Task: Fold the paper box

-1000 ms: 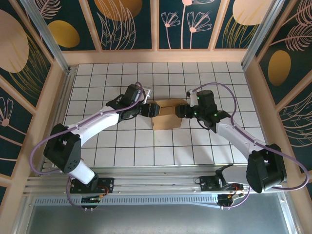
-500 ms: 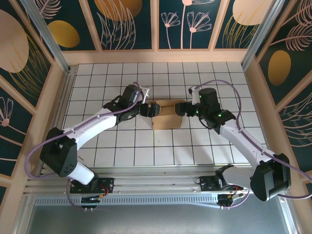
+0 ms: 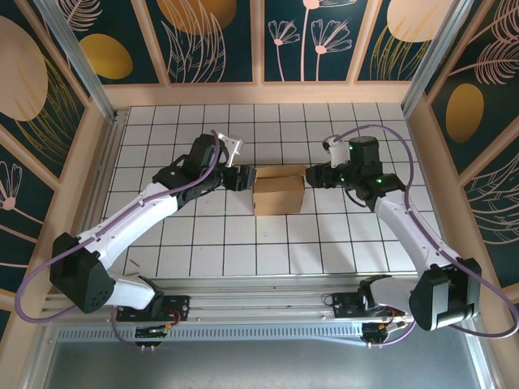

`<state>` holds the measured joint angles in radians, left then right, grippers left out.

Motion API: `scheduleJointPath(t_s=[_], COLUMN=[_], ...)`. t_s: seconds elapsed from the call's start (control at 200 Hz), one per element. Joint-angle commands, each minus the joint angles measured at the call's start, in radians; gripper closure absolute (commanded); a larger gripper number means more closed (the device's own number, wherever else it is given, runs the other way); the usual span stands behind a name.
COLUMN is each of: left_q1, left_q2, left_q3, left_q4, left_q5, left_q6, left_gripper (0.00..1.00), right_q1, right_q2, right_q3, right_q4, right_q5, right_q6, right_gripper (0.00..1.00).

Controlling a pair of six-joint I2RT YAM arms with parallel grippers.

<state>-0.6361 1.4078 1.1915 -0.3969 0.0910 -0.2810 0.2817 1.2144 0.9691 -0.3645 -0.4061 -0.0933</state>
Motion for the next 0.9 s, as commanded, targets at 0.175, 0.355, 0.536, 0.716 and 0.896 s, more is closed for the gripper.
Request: scheduleJointPath(t_s=[0.175,0.355,0.536,0.716,0.896], left_q1=[-0.006,-0.006,-0.007,-0.005,-0.006], left_q2=[0.090,0.115,0.115,0.125,0.138], left_q3=[0.054,0.069,0.071,0.082,0.093], left_q4=[-0.099,-0.099,-0.089,-0.098,-0.108], left_q5=[0.002,0.045,0.082,0.101,0.101], left_q6=[-0.005,-0.019,-0.034,-0.033,-0.042], left_gripper=[0.38,0.58,0.62,0.61,0.69], right_q1=[0.001,0.011,0.037,0.076,0.102], right_q2=[0.040,0.050,0.054,0.056,0.061], right_q3=[0.036,0.043,0.054,0.068,0.083], right_q4=[-0.001,-0.015,-0.028,-0.031,-0.034], right_q5=[-0.052,-0.043,-0.021,0.010,0.057], right_q6=[-0.004,0.000,0.018,0.044,0.075], right_gripper=[0.60,0.68,0.77,0.81,0.87])
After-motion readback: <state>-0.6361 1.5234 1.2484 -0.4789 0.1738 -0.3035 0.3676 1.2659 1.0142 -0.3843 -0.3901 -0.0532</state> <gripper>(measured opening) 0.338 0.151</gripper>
